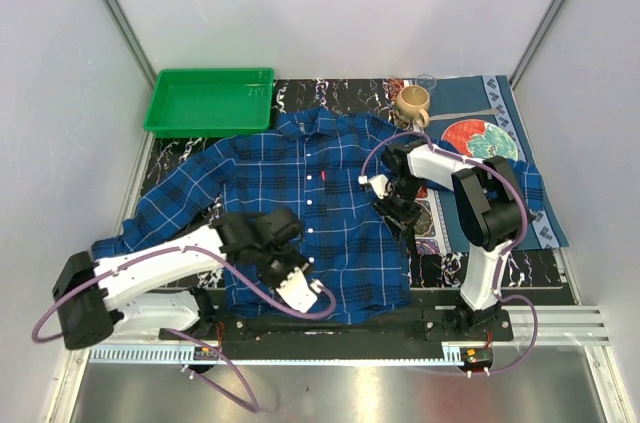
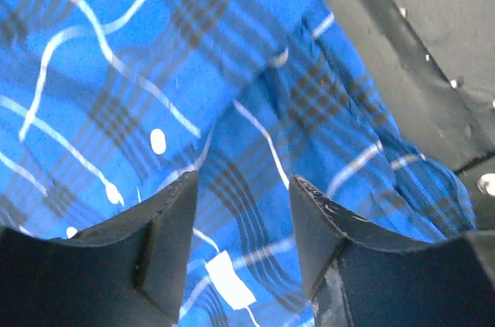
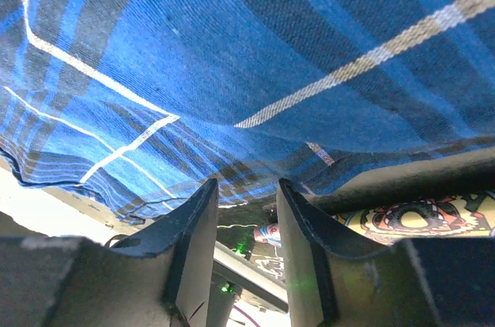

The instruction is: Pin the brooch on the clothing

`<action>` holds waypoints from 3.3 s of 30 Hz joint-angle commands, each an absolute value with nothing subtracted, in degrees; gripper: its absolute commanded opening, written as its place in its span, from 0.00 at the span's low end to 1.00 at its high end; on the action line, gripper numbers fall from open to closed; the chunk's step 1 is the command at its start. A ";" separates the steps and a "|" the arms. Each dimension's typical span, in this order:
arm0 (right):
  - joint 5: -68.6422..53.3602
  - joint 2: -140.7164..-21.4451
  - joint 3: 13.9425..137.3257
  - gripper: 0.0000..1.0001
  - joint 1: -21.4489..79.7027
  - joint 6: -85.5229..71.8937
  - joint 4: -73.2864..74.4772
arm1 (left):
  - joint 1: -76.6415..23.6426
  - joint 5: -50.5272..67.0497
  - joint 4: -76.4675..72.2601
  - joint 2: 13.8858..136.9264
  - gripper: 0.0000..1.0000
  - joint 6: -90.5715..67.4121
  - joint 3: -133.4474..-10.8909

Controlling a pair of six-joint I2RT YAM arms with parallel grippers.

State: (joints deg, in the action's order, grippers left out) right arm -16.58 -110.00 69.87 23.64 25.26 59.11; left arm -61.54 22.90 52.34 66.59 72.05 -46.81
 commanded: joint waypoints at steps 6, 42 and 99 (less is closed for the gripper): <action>-17.31 -101.61 72.25 0.43 24.43 24.53 61.26 | -54.76 23.65 71.36 49.49 0.56 69.44 -41.15; -13.10 -110.13 73.56 0.42 28.04 23.91 56.78 | -68.55 8.43 63.71 71.37 0.22 52.29 -39.90; -9.23 -108.82 70.94 0.44 34.19 28.30 53.26 | -24.43 19.44 41.84 85.35 0.47 61.87 -49.67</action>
